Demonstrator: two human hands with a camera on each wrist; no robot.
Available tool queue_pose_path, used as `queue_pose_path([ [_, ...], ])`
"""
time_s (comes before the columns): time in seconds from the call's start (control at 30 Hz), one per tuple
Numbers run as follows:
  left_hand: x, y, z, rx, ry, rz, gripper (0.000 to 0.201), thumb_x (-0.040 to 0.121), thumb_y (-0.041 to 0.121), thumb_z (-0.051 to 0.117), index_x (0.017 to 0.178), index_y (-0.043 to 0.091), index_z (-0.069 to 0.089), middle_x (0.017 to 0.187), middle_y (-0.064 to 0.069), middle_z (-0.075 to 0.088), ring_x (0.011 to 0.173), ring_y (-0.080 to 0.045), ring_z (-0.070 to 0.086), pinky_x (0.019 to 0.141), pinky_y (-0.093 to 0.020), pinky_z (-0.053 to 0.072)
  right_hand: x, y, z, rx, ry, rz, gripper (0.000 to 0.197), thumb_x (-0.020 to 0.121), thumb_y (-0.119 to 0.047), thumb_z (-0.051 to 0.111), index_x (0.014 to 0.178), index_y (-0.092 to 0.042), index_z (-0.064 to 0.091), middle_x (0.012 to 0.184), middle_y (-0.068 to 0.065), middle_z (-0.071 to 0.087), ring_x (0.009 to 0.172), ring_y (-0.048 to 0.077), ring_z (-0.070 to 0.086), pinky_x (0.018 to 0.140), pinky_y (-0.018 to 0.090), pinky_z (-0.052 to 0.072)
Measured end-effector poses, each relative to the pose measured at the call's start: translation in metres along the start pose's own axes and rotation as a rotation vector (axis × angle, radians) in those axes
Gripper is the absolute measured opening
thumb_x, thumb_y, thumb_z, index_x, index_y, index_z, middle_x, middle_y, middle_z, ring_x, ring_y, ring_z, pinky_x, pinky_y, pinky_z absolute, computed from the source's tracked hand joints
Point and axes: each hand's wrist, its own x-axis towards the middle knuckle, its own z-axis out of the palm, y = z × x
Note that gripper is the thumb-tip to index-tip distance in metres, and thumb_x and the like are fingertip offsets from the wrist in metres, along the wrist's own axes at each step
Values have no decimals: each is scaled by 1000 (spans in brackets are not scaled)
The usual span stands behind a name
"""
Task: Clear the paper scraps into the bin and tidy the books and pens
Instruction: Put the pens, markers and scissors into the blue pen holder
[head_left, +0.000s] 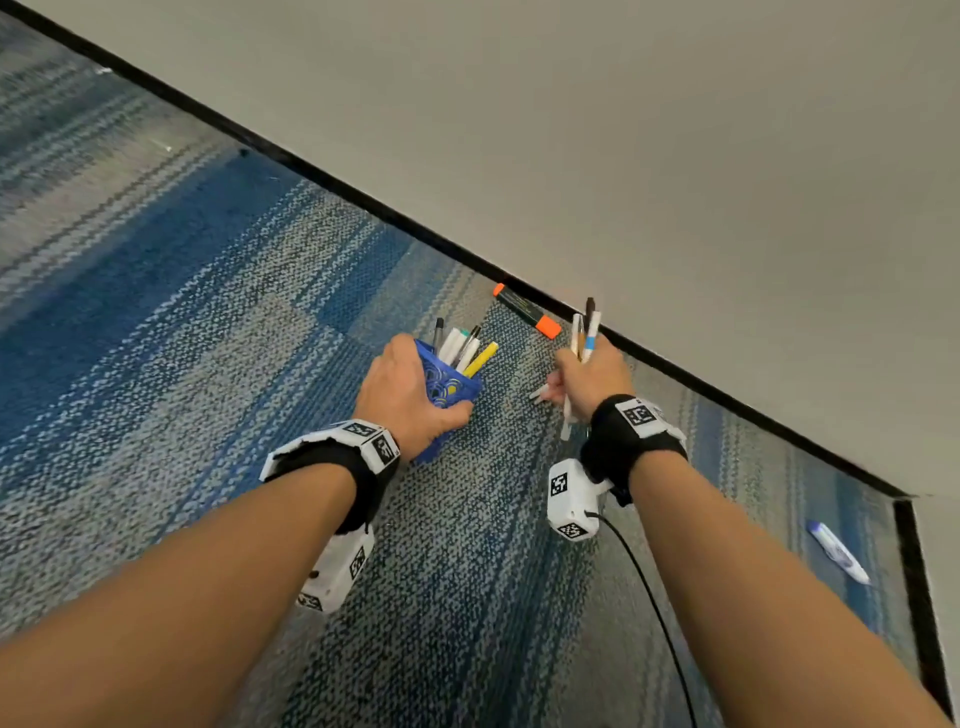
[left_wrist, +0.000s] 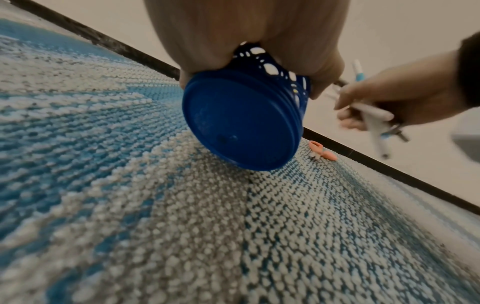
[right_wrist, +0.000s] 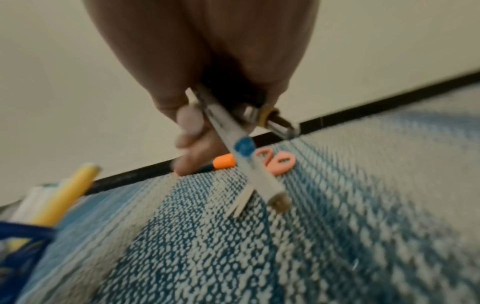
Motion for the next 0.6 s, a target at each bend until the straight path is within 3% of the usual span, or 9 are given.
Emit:
queue_pose_path([
  [0.07, -3, 4, -6, -18, -50, 30, 62, 69, 45, 77, 108, 12, 41, 90, -6, 51, 76, -26, 53, 66, -45, 49, -18, -10, -12, -233, -81, -191, 18, 90, -28, 56, 104, -19, 50, 88, 13, 67, 76, 33, 68, 76, 42, 54],
  [0.17, -9, 9, -15, -19, -173, 54, 64, 70, 39, 79, 113, 13, 39, 93, -5, 53, 79, -26, 57, 70, -45, 50, -47, -29, -31, -750, -184, -417, 36, 88, -37, 61, 110, -9, 55, 106, 18, 63, 98, 35, 60, 78, 37, 44],
  [0.27, -23, 20, -19, 95, -257, 200, 75, 63, 40, 82, 119, 14, 40, 101, -3, 54, 89, -29, 57, 70, -36, 45, -80, -46, -48, -1005, -224, -491, 36, 88, -37, 60, 112, -11, 54, 111, 17, 62, 103, 36, 59, 79, 38, 46],
  [0.33, -33, 35, -20, 192, -290, 304, 81, 58, 40, 84, 122, 15, 39, 101, 0, 54, 89, -27, 57, 68, -31, 40, -99, -52, -59, -1148, -257, -506, 34, 89, -33, 60, 114, -11, 52, 114, 17, 61, 105, 36, 59, 79, 37, 46],
  [0.4, -42, 54, -19, 219, -325, 387, 80, 56, 40, 84, 118, 15, 40, 96, 0, 56, 84, -27, 58, 66, -31, 42, -114, -56, -67, -1297, -275, -498, 31, 89, -26, 60, 115, -9, 54, 114, 17, 60, 105, 36, 60, 80, 37, 47],
  [0.5, -56, 75, -14, 246, -380, 479, 78, 51, 44, 83, 109, 14, 41, 94, -1, 58, 80, -26, 60, 69, -39, 51, -131, -57, -70, -1357, -291, -518, 27, 86, -19, 58, 111, -9, 57, 109, 16, 63, 100, 35, 63, 77, 36, 48],
  [0.6, -68, 85, -8, 279, -421, 515, 82, 50, 42, 85, 112, 12, 40, 98, 0, 57, 84, -26, 60, 72, -35, 50, -146, -53, -69, -1251, -285, -637, 38, 79, -23, 65, 113, -11, 53, 110, 12, 60, 99, 32, 62, 77, 37, 47],
])
